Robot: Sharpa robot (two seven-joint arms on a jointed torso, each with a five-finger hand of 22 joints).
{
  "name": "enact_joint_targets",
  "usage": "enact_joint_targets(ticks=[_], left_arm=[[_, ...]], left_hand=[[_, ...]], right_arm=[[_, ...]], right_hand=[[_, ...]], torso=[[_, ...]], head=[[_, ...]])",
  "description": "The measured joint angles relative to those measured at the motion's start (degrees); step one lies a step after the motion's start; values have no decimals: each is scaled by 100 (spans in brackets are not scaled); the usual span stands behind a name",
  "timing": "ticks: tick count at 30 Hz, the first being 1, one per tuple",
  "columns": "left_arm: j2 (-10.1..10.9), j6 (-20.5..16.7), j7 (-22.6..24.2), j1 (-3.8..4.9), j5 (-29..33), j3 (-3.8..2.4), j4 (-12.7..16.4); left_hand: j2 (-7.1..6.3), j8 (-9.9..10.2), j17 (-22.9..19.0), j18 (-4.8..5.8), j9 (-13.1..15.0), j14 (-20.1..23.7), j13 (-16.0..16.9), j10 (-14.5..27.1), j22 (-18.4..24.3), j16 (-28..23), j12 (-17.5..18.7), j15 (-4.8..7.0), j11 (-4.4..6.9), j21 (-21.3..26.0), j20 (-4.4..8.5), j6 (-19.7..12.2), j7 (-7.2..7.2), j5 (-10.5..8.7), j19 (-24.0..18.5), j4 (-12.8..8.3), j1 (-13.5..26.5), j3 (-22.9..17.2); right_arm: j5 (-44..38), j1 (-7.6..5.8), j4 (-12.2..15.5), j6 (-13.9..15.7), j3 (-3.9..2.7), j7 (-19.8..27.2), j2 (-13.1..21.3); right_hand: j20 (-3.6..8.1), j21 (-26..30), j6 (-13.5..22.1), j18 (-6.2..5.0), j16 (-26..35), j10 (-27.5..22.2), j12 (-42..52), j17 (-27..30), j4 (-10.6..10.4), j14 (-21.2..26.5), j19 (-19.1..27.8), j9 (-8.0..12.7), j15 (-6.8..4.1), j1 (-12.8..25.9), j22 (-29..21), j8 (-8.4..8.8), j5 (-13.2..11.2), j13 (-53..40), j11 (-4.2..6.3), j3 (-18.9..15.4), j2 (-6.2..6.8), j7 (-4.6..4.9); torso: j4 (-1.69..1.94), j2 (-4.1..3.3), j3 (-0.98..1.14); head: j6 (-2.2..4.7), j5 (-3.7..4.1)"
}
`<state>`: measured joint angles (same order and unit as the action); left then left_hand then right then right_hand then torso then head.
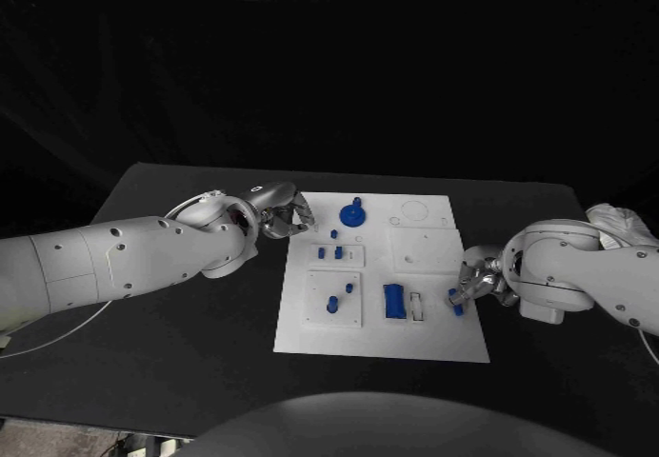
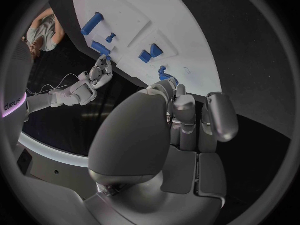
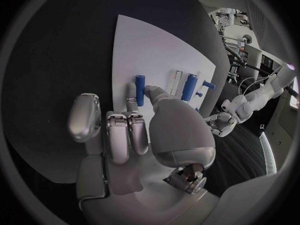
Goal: Assemble the parts on the task board
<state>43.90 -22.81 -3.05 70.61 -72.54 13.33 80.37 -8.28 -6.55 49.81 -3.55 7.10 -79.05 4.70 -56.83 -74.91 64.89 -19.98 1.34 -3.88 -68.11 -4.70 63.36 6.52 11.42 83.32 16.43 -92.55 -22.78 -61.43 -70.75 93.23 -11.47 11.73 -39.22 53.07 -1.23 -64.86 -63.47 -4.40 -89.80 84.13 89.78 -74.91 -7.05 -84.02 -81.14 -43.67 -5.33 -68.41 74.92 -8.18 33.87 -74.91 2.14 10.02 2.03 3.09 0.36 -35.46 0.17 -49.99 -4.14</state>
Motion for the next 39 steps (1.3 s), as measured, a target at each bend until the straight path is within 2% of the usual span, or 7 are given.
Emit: enact_joint_targets(ticks=[3,7,9,14,17,28,39], left_arm=[[9,2,-5,0,0,0,2],[13,4,-12,0,0,0,2],[13,5,-14,0,0,0,2],[10,7,-17,-2,0,0,0],[15,8,-21,-2,0,0,0],[23,15,-41,-3,0,0,4],[34,26,-57,-3,1,0,7]], left_hand=[[0,0,0,-1,0,0,0,0,0,0,0,0,0,0,0,0,0,0,0,0,0,0],[0,0,0,-1,-1,0,0,0,0,0,0,0,0,0,0,0,0,0,0,0,0,0],[0,0,0,-1,-1,0,0,0,0,0,0,0,0,0,0,0,0,0,0,0,0,0],[0,0,0,-1,4,0,-1,0,0,0,0,0,0,0,0,0,0,0,0,0,0,0],[0,0,0,-1,4,0,-1,0,0,0,0,0,0,0,0,0,0,0,0,0,0,0],[0,0,0,-1,3,0,-1,0,0,0,0,0,0,0,0,0,0,0,0,0,0,0],[0,0,-8,-1,3,0,-1,0,-4,0,0,0,0,0,0,0,0,0,0,0,0,0]], right_arm=[[174,-1,31,116,5,0,66],[397,-22,91,244,19,-1,160],[515,-30,121,296,32,-7,194],[778,-35,184,370,55,-20,229],[920,-36,219,399,63,-27,227],[1257,-55,368,430,73,-48,100],[1629,-93,293,359,71,-54,-114]], right_hand=[[0,0,17,0,0,0,0,0,1,0,0,25,0,22,0,39,3,0,-1,1,-21,17],[0,0,3,0,0,-3,0,0,-7,0,0,42,0,32,0,252,8,0,-3,21,-32,2],[0,0,3,1,0,-10,0,1,-7,0,0,160,0,33,-1,244,9,0,-10,22,-31,2],[0,0,1,0,0,-11,0,1,24,0,0,220,0,82,-1,223,9,0,-11,53,-27,-6],[0,0,-2,1,0,-11,0,1,152,0,0,194,0,134,-1,236,9,0,-11,182,25,-29],[0,29,43,1,0,-12,0,1,224,0,-1,170,0,223,-1,198,-96,0,-11,285,-5,-65],[0,42,67,1,0,-12,0,1,231,0,-1,156,0,223,-1,199,-130,0,-12,292,-5,-61]], torso=[[0,-1,-1],[0,0,-1],[0,0,0],[1,1,0],[1,1,-1],[4,-1,1],[5,1,0]], head=[[0,-12],[0,-13],[0,-13],[0,-10],[0,-17],[0,-19],[0,-22]])
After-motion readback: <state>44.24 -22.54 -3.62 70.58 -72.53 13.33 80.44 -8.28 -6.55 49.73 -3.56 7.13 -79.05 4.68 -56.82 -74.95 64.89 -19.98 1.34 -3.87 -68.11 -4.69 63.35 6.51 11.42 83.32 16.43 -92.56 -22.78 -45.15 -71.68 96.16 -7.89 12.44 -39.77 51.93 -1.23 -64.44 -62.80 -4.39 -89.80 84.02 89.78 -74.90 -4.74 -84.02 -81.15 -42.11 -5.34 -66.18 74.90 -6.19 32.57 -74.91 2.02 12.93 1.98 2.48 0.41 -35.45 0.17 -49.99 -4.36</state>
